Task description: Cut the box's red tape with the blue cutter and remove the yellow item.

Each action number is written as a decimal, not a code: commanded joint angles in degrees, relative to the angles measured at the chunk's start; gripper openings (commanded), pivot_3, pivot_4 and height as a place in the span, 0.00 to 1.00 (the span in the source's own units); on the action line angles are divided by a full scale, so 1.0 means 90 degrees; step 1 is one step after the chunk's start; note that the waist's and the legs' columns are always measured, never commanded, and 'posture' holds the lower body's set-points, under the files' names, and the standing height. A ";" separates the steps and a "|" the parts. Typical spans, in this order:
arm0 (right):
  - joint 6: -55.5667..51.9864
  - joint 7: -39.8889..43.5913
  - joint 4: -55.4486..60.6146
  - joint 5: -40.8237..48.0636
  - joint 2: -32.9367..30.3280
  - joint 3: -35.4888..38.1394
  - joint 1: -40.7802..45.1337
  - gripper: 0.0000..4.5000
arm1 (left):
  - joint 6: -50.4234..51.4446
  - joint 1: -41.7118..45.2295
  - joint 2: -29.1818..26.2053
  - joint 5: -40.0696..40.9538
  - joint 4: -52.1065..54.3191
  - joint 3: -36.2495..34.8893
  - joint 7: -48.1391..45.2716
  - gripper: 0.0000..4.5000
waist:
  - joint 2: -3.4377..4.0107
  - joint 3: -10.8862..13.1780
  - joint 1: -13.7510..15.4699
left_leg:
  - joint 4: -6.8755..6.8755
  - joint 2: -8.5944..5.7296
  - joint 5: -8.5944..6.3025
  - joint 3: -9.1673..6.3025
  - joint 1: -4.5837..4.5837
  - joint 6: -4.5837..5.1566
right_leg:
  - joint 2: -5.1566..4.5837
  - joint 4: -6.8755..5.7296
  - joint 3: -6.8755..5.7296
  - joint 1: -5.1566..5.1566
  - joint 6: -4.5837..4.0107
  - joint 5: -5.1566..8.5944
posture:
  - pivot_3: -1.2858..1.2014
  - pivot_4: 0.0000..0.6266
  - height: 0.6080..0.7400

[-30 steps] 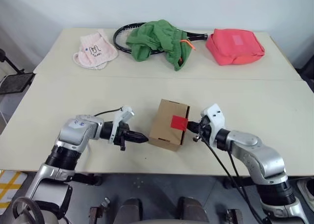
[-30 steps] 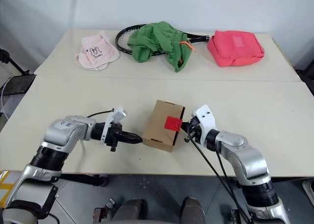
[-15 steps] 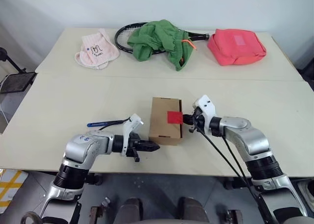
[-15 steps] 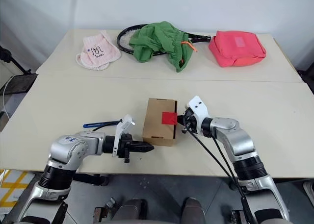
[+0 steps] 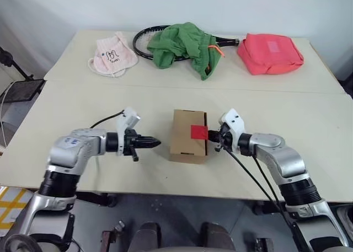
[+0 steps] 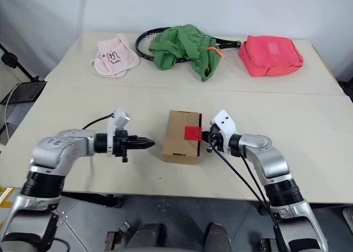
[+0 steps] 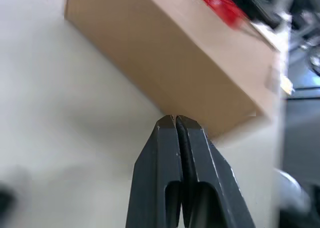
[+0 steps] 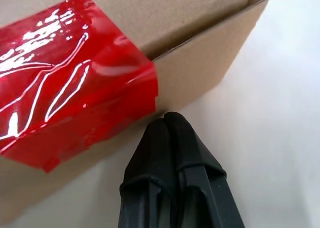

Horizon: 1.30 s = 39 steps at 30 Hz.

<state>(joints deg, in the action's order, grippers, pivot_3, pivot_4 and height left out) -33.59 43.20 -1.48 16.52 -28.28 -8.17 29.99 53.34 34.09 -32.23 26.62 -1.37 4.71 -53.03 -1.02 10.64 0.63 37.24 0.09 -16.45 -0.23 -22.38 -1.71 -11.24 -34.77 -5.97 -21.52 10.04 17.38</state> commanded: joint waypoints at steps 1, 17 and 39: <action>0.0201 0.0007 0.0279 0.0063 0.0119 0.0145 0.0079 0.00 | -0.0288 0.0214 0.0300 -0.0232 -0.0051 0.0370 0.0166 0.02 | 0.0000 0.0000 -0.0024 | -0.0002 0.0000 0.0000 0.0000 0.0000 0.0000 | 0.0000 0.0000 -0.0001 -0.0001 0.0000 0.0000 | 0.52 0.24 1.00; 0.0662 0.0373 -0.0665 -0.0252 0.0054 0.0304 0.0534 0.00 | 0.0093 -0.0205 0.0127 -0.0030 0.0746 0.0603 -0.0136 0.02 | 0.0000 0.0000 -0.0093 | 0.0001 0.0002 0.0000 0.0001 0.0003 0.0000 | 0.0000 -0.0003 0.0001 0.0000 0.0000 0.0000 | 0.52 0.24 1.00; -0.0080 0.1571 0.3782 0.3501 -0.1394 0.3161 -0.2162 0.72 | -0.4751 -0.3057 -0.2450 -0.0261 -0.1626 -0.3740 -0.1892 0.63 | 0.0008 0.0007 -0.0082 | -0.0018 0.0036 -0.0016 0.0049 0.0029 -0.0003 | 0.0010 0.0020 -0.0002 0.0000 -0.0012 0.0002 | 0.52 0.24 1.00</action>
<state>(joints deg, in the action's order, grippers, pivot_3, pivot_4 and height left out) -34.76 58.23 27.95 45.24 -41.15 19.07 10.54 16.68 6.20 -52.87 25.65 -11.96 -26.35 -68.58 -0.95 10.70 -0.11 37.10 0.44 -16.65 0.21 -22.13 -1.65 -11.14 -34.60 -6.00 -21.52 9.92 17.39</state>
